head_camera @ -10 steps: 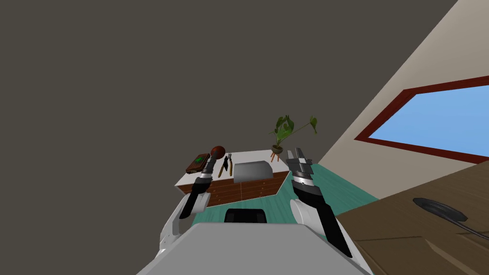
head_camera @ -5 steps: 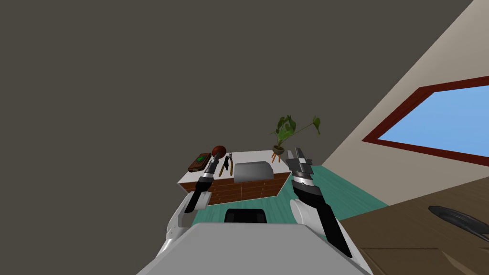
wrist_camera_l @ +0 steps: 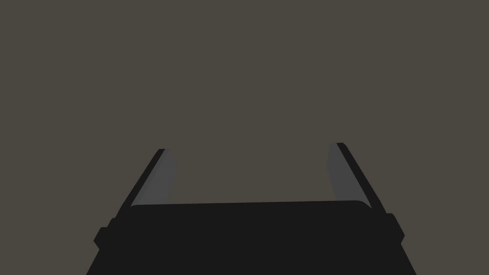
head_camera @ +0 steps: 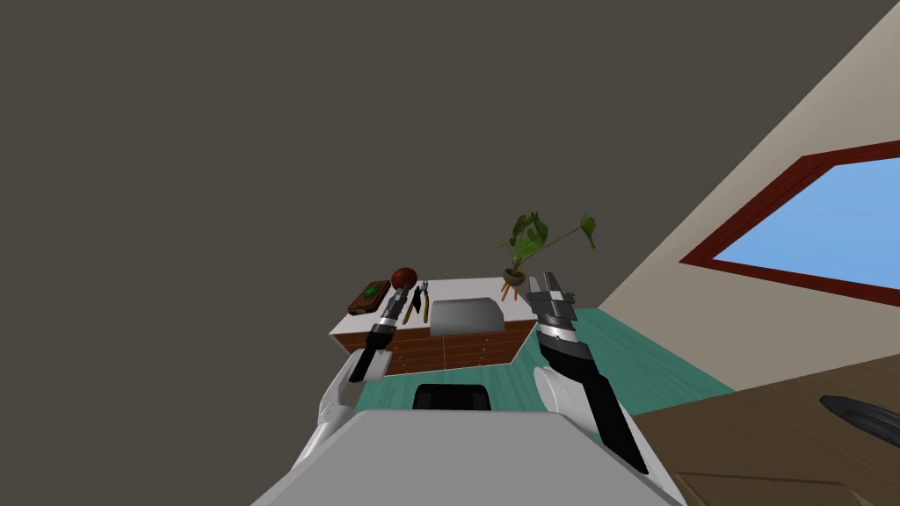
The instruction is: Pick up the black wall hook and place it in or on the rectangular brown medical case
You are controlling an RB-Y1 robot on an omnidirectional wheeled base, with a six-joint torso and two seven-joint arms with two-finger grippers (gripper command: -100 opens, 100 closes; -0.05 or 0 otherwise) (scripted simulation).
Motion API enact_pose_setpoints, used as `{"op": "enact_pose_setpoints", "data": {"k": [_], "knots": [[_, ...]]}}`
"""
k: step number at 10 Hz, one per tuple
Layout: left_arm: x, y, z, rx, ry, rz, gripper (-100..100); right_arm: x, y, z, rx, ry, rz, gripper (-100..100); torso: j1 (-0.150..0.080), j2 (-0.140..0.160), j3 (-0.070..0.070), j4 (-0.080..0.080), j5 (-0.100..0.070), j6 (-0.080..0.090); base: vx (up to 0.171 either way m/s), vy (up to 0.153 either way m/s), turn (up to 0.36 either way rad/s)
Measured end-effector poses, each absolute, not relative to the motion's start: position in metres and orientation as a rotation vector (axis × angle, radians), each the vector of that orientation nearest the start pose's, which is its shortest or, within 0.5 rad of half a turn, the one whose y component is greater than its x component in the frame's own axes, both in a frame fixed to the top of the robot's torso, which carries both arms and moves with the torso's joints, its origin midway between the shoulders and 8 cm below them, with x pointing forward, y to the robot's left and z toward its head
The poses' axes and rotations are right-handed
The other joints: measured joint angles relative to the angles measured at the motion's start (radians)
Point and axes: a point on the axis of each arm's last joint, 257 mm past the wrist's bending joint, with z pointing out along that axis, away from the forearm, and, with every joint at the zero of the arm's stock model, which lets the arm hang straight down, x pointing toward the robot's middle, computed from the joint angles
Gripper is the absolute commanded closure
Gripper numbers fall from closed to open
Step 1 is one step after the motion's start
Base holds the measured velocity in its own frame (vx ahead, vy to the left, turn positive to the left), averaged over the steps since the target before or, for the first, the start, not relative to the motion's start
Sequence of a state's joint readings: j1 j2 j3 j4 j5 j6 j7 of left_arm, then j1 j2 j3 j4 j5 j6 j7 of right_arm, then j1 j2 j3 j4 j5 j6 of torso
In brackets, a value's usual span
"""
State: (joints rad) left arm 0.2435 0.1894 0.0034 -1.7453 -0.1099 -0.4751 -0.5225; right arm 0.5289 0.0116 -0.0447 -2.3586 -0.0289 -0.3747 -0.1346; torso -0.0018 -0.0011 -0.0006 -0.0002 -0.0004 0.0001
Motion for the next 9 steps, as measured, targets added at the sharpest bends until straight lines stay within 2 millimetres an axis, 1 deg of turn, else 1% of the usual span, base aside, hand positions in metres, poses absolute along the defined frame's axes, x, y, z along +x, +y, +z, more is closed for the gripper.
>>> {"op": "enact_pose_setpoints", "data": {"k": [1, 9], "knots": [[0.456, 0.268, -0.141, -0.359, 1.16, -0.696, -100, 0.343, -0.302, 0.027, 0.789, 0.589, 1.373, 0, 0.0, 0.0, 0.0, 0.0, 0.0, 0.0, 0.01, -0.027, 0.057], [0.477, 0.274, -0.203, -0.262, 1.292, -0.497, -100, 0.343, -0.302, 0.027, 0.789, 0.589, 1.373, 0, 0.0, -0.001, 0.0, 0.0, 0.0, 0.0, 0.017, -0.029, 0.035]]}}
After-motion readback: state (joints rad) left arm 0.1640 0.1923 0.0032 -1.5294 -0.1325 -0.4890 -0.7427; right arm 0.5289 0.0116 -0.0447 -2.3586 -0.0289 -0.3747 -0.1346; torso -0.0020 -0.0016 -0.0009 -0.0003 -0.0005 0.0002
